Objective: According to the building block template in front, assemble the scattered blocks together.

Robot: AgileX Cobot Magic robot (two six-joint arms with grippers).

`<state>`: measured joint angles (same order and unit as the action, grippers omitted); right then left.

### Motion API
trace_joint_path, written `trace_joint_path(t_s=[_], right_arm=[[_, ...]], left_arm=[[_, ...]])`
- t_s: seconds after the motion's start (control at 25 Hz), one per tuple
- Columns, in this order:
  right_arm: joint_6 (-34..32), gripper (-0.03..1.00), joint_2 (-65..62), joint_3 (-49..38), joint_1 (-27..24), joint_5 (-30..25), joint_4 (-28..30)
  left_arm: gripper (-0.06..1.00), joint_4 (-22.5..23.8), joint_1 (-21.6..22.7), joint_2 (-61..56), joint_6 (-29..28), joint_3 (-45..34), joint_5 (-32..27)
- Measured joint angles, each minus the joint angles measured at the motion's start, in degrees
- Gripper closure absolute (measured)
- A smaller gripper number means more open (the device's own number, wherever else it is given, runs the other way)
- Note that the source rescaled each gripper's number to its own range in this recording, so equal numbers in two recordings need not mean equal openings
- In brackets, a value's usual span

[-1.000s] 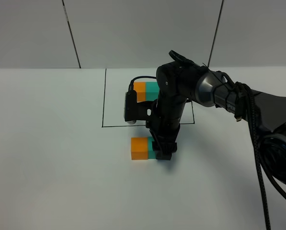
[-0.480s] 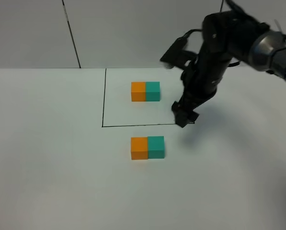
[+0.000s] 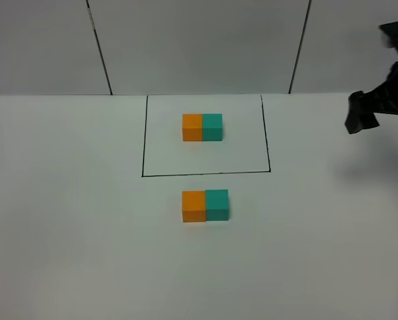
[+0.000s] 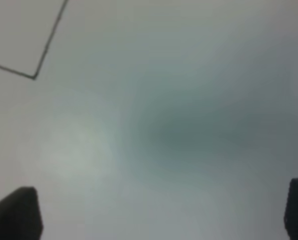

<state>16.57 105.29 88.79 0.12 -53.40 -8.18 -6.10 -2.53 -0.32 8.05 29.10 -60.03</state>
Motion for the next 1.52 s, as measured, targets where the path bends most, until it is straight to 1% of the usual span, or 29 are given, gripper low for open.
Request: trace_joint_path(t_s=[0.08,0.2,0.36,0.56,0.8,1.0,1.2,1.52], right_arm=[[-1.0,-0.03,-4.9,-5.4,-2.7,3.1,-0.2],[-2.3,-0.03,-11.6,-12.1,-6.8,5.8,-0.2],[-3.6,-0.03,-20.1,-19.4,-11.1,5.8,1.2],[-5.8,-0.03,-30.9,-25.5,-12.9,5.5,4.3],[-5.9,-0.03,-43.2,-33.0,-12.7,5.4,3.9],[-6.0,-0.03,-52.9,-39.2,-8.7,5.1,3.9],[-6.0,-0.03,-61.0,-44.0,-5.6,2.5,3.9],[-6.0,-0.03,-74.1,-50.9,-5.1,2.0,2.7]], left_arm=[[0.21,0.0,0.0,0.0,0.0,0.0,0.0],[0.21,0.0,0.0,0.0,0.0,0.0,0.0],[0.21,0.0,0.0,0.0,0.0,0.0,0.0],[0.21,0.0,0.0,0.0,-0.1,0.0,0.0],[0.21,0.0,0.0,0.0,-0.1,0.0,0.0],[0.21,0.0,0.0,0.0,-0.1,0.0,0.0],[0.21,0.0,0.0,0.0,-0.1,0.0,0.0],[0.21,0.0,0.0,0.0,-0.1,0.0,0.0]])
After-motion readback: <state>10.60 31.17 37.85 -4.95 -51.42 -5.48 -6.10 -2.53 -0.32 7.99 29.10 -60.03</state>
